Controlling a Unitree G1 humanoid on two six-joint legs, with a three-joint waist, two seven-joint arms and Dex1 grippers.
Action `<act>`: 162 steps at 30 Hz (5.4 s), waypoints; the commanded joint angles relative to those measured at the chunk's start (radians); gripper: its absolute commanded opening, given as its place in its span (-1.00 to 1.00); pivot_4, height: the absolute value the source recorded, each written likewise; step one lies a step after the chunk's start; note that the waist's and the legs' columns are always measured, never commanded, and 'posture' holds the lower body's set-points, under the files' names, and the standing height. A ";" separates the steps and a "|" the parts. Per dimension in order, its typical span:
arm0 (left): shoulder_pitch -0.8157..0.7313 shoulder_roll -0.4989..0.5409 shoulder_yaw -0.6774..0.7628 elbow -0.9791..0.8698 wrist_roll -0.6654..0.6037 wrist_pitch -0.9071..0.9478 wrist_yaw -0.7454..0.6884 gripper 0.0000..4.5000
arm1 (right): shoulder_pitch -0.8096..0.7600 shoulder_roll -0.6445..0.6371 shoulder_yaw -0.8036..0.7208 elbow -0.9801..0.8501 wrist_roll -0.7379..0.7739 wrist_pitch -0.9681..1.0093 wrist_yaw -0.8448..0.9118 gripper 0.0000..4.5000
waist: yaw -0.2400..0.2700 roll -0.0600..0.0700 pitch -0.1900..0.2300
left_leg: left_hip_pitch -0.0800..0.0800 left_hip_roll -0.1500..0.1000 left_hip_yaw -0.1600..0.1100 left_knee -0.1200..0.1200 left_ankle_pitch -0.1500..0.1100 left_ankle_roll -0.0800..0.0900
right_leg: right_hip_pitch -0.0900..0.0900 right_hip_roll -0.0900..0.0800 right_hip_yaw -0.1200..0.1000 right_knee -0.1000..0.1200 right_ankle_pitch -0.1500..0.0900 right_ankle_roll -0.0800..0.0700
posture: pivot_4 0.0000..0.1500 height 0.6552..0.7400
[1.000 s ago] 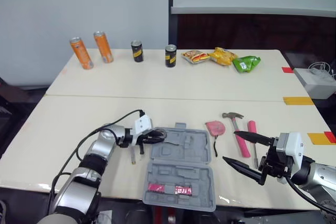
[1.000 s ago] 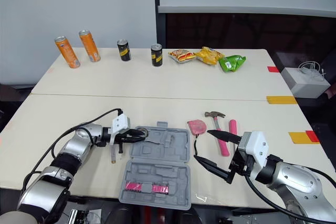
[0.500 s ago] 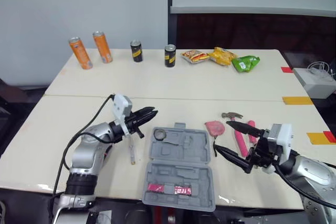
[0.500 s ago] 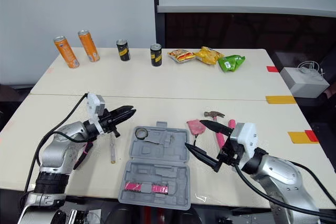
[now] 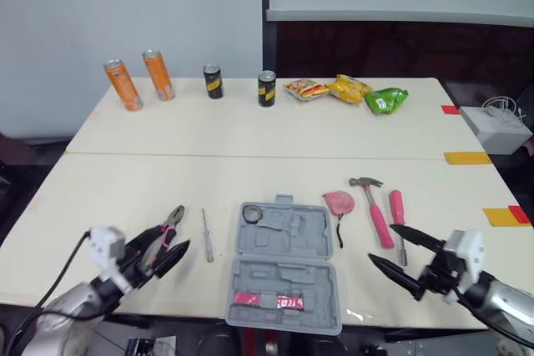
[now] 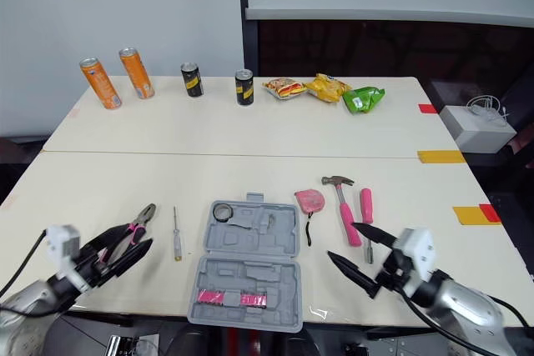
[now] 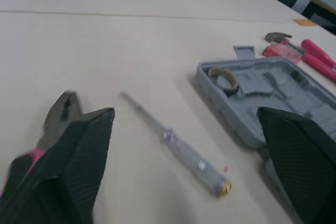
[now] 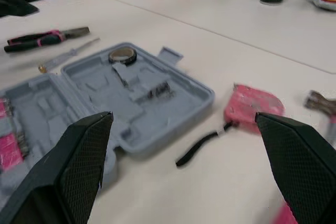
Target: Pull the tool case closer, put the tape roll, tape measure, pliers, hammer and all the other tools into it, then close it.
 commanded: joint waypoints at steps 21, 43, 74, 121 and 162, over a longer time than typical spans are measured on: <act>0.261 -0.032 0.105 -0.076 -0.052 -0.166 -0.033 1.00 | 0.123 0.028 -0.115 0.145 -0.029 -0.108 -0.002 1.00 | 0.001 -0.004 0.005 | 0.022 -0.002 0.005 -0.019 0.000 0.000 | 0.016 0.000 0.003 -0.012 -0.002 0.004 | 1.00 1.00; -0.179 0.371 -0.055 -0.244 -0.280 0.106 -0.288 1.00 | -0.370 0.198 0.273 -0.160 -0.252 0.669 -0.693 0.36 | -0.004 -0.001 0.003 | 0.026 -0.002 0.010 -0.019 0.003 -0.005 | 0.008 0.000 0.008 0.003 -0.003 0.001 | 1.00 1.00; -0.171 0.332 -0.071 -0.309 -0.256 0.105 -0.245 1.00 | -0.481 0.333 0.364 0.003 -0.373 0.719 -0.852 -0.17 | -0.007 -0.001 0.003 | 0.027 -0.002 0.015 -0.019 0.008 -0.014 | 0.007 0.001 0.014 0.008 -0.003 0.000 | 1.00 1.00; -0.129 0.276 -0.125 -0.124 -0.273 0.020 -0.520 1.00 | 0.302 0.112 0.263 -0.454 -0.251 0.517 -0.491 -0.99 | 0.000 -0.004 0.002 | 0.028 -0.001 0.015 -0.022 0.002 -0.014 | 0.009 0.002 0.014 0.001 -0.004 0.002 | 1.00 1.00; -0.148 0.282 -0.154 -0.164 -0.265 0.021 -0.519 1.00 | -0.359 -0.398 0.491 -0.044 -0.392 0.168 0.183 0.99 | -0.003 -0.003 0.001 | 0.025 -0.001 0.014 -0.017 0.005 -0.003 | 0.009 0.002 0.013 0.004 -0.002 0.001 | 1.00 1.00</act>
